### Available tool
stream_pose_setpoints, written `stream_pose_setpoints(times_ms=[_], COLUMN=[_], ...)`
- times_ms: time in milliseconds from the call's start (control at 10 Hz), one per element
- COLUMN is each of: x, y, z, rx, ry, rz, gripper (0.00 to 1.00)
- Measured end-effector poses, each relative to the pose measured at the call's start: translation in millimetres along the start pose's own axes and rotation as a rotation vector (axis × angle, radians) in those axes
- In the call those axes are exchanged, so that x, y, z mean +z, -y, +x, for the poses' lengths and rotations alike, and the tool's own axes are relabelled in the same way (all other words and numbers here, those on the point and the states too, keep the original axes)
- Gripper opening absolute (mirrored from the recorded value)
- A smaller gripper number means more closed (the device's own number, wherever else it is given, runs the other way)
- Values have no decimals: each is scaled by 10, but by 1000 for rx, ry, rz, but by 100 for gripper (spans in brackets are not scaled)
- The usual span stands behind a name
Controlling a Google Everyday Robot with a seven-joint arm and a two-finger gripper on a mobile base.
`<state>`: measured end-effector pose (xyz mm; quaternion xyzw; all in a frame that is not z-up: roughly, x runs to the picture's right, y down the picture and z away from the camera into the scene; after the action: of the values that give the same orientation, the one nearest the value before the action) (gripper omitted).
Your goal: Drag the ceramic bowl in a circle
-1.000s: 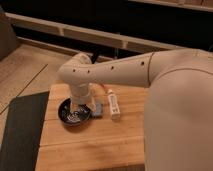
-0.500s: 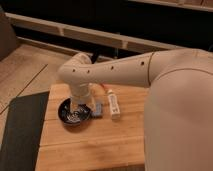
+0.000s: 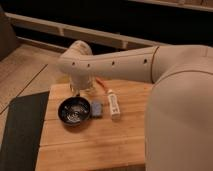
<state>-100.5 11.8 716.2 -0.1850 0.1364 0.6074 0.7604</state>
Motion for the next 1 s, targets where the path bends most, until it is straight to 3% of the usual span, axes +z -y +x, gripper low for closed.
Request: stream_pose_setpoints(times_ms=[400,700,1000], x=[16,209,543], y=[-2,123,140], z=[14,-70,-306], rx=[-2,-55,-141], ry=[-4,-23,-38], rz=[-2,-21,-71], gripper=[65,65,65])
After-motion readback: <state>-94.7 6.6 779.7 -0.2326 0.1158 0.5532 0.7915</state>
